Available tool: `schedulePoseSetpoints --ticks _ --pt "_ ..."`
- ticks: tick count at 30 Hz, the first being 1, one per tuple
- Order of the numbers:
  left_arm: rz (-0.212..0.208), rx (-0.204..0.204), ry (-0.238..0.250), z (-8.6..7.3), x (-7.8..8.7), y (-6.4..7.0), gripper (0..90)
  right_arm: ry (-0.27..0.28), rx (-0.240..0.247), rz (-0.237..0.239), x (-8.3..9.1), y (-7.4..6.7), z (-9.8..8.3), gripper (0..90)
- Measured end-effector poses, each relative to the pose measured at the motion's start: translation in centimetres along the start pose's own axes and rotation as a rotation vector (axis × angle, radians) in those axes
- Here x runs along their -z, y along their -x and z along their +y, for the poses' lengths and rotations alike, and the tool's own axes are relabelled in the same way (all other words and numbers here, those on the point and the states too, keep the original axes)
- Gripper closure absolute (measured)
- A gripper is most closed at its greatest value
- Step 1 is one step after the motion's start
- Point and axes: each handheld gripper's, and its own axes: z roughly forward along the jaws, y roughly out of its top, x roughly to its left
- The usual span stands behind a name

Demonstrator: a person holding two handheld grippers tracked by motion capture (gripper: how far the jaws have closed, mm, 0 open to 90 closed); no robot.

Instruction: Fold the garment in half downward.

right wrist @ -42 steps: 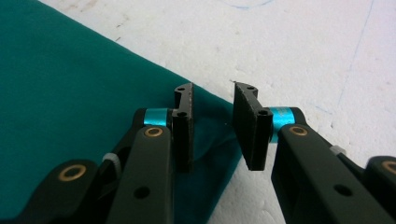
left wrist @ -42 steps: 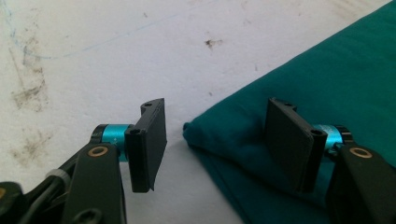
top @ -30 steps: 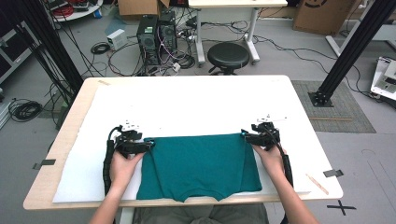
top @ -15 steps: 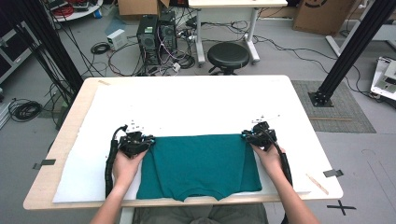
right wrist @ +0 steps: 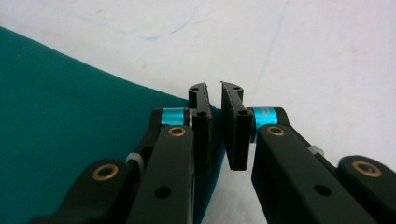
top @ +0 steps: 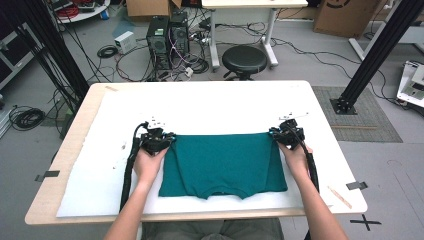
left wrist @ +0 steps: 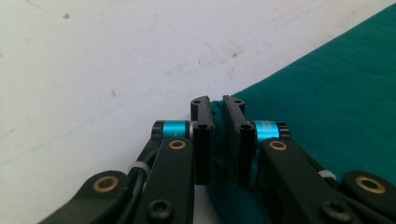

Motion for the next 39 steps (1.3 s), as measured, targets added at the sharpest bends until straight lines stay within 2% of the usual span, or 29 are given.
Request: schedulePoseSetpoints --ticks 3,7,10,13,16,17,19,22,23,25,27,29,31,35,39 --pt "0.005 -0.001 0.002 0.7 -0.8 0.0 82.4 -0.013 0.003 -0.028 -0.4 0.5 0.3 84.1" --pt "0.019 0.003 0.008 1.2 -1.5 0.0 82.4 0.0 -0.008 -0.049 -0.9 1.0 0.5 84.1" --pt "0.018 0.017 -0.001 1.0 -1.8 -0.1 82.4 -0.001 -0.018 -0.04 -1.4 1.2 0.4 84.1" --pt "0.023 0.004 -0.005 1.0 -1.8 0.0 82.4 -0.015 -0.01 -0.046 -1.8 1.3 0.7 84.1" --pt "0.026 0.013 0.004 1.0 -1.6 -0.1 81.2 -0.02 0.014 -0.056 -1.7 0.9 1.3 83.5" --pt "0.035 0.018 0.007 1.0 -1.5 -0.2 77.5 -0.015 0.012 -0.059 -1.6 0.8 1.4 82.2" --pt "0.061 0.042 0.024 1.1 -1.2 -0.5 63.4 -0.003 0.009 -0.069 -1.5 0.8 1.4 74.1" --pt "0.084 0.064 0.044 1.2 -0.2 -1.0 48.8 0.024 -0.015 -0.068 -0.8 1.1 1.3 56.2" --pt "0.1 0.063 0.056 1.3 0.2 -1.0 46.2 0.039 -0.026 -0.064 -0.4 1.1 1.2 53.8" --pt "0.11 0.036 0.073 1.6 1.2 -0.8 41.4 0.073 -0.021 -0.06 0.6 1.2 1.1 50.1" --pt "0.117 -0.005 0.087 1.9 2.3 -0.3 41.3 0.111 -0.021 -0.056 1.7 1.2 0.9 45.3" --pt "0.122 -0.055 0.093 2.0 3.4 0.3 40.4 0.171 -0.017 -0.047 3.2 1.1 0.4 44.2" --pt "0.108 -0.067 0.127 1.8 4.5 0.9 40.3 0.197 -0.025 -0.039 4.5 1.1 -0.2 43.1" --pt "0.079 -0.071 0.182 0.9 6.5 1.8 40.4 0.25 -0.025 -0.046 6.8 1.4 -1.5 42.9" --pt "0.064 -0.072 0.2 -0.2 8.2 2.1 37.7 0.263 -0.049 -0.054 7.6 2.4 -2.6 41.8"
